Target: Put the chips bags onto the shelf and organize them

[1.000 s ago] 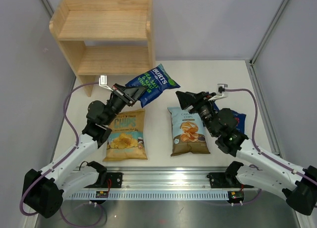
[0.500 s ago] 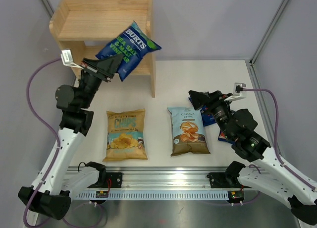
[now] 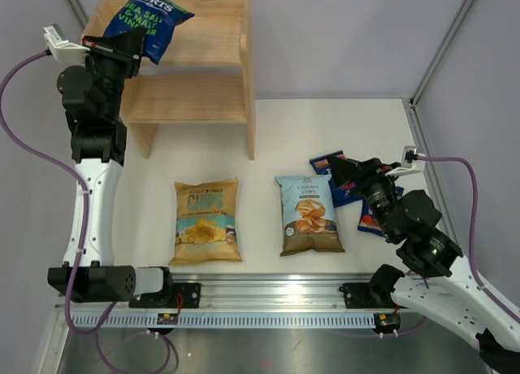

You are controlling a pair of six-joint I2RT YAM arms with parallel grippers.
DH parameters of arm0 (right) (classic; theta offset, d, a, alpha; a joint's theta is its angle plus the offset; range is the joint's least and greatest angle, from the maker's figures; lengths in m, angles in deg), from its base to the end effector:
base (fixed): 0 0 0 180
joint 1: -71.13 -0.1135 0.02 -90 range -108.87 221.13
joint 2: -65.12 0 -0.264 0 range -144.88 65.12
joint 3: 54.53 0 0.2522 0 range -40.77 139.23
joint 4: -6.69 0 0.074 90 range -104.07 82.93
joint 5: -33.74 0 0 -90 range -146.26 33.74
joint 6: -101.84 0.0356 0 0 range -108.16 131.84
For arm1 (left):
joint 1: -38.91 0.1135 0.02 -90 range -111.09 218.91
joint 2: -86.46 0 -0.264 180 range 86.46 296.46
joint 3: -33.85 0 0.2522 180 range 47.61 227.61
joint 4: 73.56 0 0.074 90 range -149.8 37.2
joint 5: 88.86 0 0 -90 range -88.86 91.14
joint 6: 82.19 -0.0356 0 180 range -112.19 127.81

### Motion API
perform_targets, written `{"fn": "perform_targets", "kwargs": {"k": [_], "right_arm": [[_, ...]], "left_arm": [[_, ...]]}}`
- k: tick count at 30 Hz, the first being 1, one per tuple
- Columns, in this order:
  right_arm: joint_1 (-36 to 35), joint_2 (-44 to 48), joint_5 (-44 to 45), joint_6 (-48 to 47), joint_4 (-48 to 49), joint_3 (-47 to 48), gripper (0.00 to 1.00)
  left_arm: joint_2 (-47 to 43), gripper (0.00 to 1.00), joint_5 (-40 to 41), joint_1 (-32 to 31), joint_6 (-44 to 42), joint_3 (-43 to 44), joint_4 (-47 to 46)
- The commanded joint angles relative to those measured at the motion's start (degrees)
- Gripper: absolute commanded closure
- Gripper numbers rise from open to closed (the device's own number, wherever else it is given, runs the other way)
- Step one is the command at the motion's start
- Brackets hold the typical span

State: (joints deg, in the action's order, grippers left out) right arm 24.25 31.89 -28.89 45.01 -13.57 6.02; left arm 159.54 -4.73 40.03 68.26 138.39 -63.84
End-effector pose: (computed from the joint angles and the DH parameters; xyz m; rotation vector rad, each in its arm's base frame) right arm 0.0995 0.0823 0.3869 0.2246 1.4944 0.7885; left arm 0.2599 0.0014 0.5382 -0.5568 1.1188 -0.9655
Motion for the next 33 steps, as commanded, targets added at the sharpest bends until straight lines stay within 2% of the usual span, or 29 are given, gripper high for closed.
{"fn": "perform_targets", "kwargs": {"k": [1,4,8,13,26,30,31,32,33], "right_arm": [[-0.33,1.68,2.68,-1.53,0.00,1.03,0.24],[-0.41,2.29,2.60,-1.79,-0.18,0.94,0.24],[-0.33,3.17,2.77,-2.14,-0.26,0.41,0.24],[-0.33,5.98,4.26,-2.58,-0.35,-0.99,0.24],[-0.41,7.57,6.20,-3.20,-0.27,-3.10,0.22],[-0.33,8.45,6.46,-3.55,-0.44,-3.19,0.22],[-0.33,8.71,6.64,-3.55,-0.44,-3.19,0.22],[-0.33,8.71,6.64,-3.55,-0.53,-3.28,0.22],[-0.33,8.80,6.64,-3.64,-0.53,-3.19,0.22]], "left_arm": [[6.43,0.98,3.85,2.99,0.73,6.24,3.32],[9.79,0.98,5.25,4.32,0.73,10.11,3.86],[13.74,0.97,5.34,6.08,1.61,9.59,0.35],[18.15,0.97,5.69,7.22,0.91,13.36,1.22],[24.30,0.97,14.31,7.05,0.29,16.97,5.00],[26.15,0.89,14.22,7.14,-0.59,20.92,8.86],[26.06,0.86,14.22,7.05,-0.94,20.75,9.13],[25.63,0.78,14.39,7.05,-1.03,20.66,9.74],[25.10,0.78,14.39,7.14,-1.03,20.23,9.57]]}}
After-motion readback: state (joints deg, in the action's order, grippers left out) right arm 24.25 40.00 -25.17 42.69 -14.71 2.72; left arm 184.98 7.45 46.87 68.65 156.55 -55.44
